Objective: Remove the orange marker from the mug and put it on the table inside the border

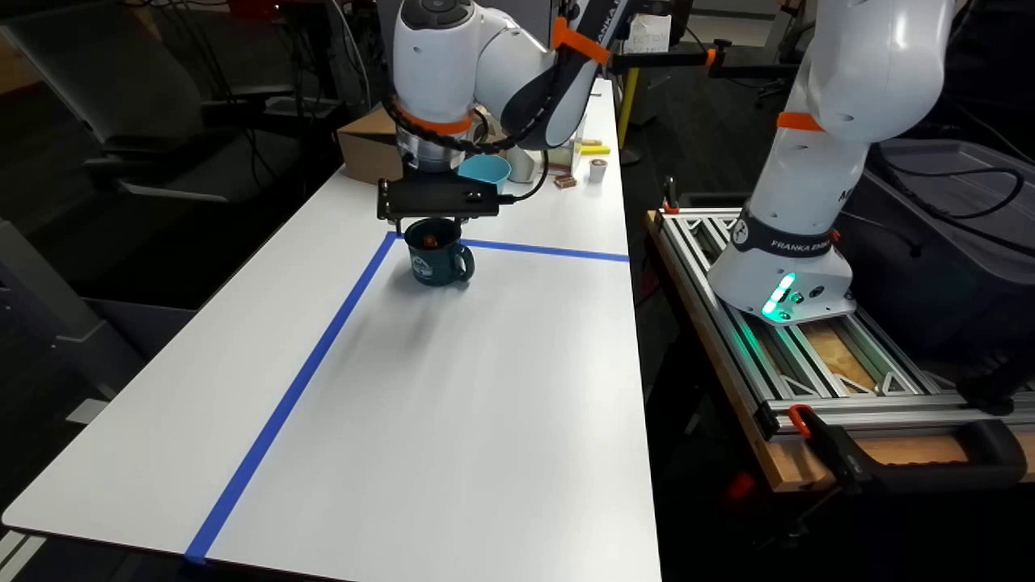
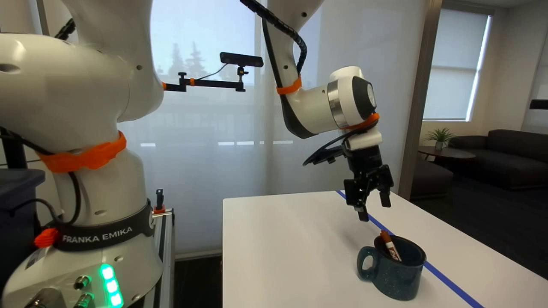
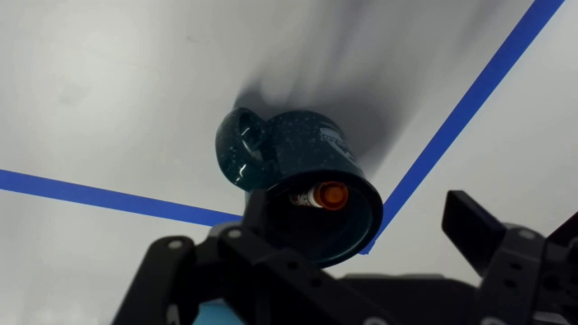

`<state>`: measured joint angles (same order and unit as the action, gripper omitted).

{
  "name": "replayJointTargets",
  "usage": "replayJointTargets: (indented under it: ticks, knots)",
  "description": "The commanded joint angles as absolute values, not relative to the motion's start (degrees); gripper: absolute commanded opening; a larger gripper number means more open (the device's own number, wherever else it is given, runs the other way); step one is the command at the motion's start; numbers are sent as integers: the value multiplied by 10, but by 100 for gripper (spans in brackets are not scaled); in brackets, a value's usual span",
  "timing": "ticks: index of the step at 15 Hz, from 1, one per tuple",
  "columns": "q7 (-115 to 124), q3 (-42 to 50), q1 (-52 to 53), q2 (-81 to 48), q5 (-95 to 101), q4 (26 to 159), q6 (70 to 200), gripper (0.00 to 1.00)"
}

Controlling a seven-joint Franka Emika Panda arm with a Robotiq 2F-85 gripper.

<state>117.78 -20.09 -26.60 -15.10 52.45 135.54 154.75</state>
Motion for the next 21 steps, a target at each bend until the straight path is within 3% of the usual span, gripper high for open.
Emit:
replayJointTargets:
  ticks: [1, 2, 5, 7, 10, 11, 13, 14, 15, 16, 19, 21]
  knots:
    - [1211, -189, -249, -184, 548, 1321, 1533, 100]
    - [1213, -186, -247, -191, 547, 1316, 1533, 100]
    - [1218, -178, -240, -200, 547, 1305, 1531, 82]
    - [1224, -173, -235, -203, 546, 1301, 1526, 83]
    - [1230, -165, -233, -203, 543, 1300, 1521, 75]
    - [1233, -162, -232, -203, 543, 1300, 1519, 64]
    - [1236, -157, -232, -203, 542, 1301, 1515, 57]
    - [1239, -154, -230, -203, 544, 1301, 1514, 45]
    - [1213, -64, -142, -193, 498, 1307, 1535, 34]
    - [1214, -50, -129, -194, 495, 1306, 1534, 24]
    - [1218, 12, -66, -200, 492, 1303, 1530, 18]
    - [1219, 36, -39, -205, 489, 1303, 1533, 28]
